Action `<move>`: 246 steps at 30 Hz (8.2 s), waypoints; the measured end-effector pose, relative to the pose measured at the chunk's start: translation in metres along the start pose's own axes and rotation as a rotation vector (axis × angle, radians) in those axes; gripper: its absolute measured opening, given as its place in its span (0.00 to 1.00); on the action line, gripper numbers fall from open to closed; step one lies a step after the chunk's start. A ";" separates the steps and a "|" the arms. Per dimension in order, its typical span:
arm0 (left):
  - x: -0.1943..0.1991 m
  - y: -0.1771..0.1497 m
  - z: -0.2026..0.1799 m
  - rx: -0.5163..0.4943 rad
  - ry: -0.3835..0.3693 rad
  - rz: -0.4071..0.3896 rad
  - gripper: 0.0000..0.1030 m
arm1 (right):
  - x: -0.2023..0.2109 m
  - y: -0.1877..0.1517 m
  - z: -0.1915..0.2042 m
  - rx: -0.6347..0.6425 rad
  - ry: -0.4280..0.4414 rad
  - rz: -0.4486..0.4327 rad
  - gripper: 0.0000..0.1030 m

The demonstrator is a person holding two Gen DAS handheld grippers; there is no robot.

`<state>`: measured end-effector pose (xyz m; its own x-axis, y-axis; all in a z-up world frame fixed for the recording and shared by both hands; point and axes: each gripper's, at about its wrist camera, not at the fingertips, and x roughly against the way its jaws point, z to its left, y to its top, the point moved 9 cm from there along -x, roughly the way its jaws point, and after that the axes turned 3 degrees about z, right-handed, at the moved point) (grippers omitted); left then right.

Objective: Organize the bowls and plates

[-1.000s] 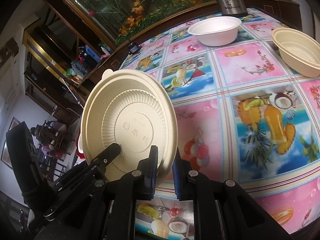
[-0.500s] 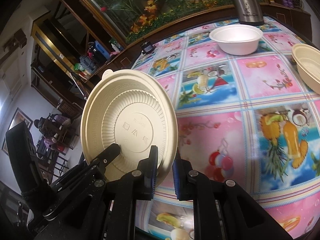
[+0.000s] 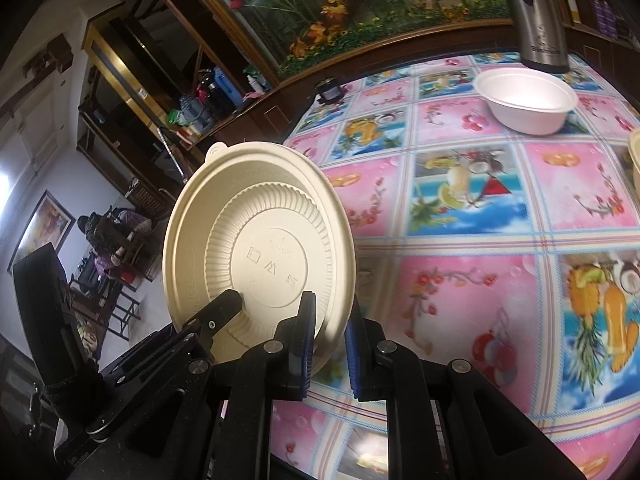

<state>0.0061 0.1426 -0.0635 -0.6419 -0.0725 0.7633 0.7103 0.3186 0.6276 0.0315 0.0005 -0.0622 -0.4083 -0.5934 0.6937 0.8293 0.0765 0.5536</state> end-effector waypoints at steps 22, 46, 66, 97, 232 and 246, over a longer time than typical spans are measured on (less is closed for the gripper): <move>-0.009 0.022 0.040 0.063 0.042 0.015 0.17 | -0.035 0.023 0.047 0.083 0.027 0.053 0.13; -0.026 0.032 0.065 0.085 0.095 0.058 0.17 | -0.075 0.035 0.065 0.092 0.042 0.145 0.13; -0.030 0.032 0.067 0.076 0.083 0.092 0.17 | -0.082 0.032 0.070 0.143 0.003 0.192 0.14; -0.031 0.029 0.067 0.053 0.075 0.106 0.18 | -0.080 0.028 0.071 0.146 -0.022 0.212 0.15; -0.026 0.048 0.063 -0.062 0.124 0.155 0.57 | -0.072 0.043 0.065 0.064 0.002 0.290 0.56; 0.015 0.058 0.064 -0.022 0.127 -0.012 0.73 | -0.033 0.048 0.065 0.216 -0.155 0.103 0.89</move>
<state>0.0194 0.2200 -0.0257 -0.6097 -0.1961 0.7680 0.7099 0.2960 0.6391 0.0599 0.0759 -0.0279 -0.3930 -0.4456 0.8043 0.7758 0.3089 0.5502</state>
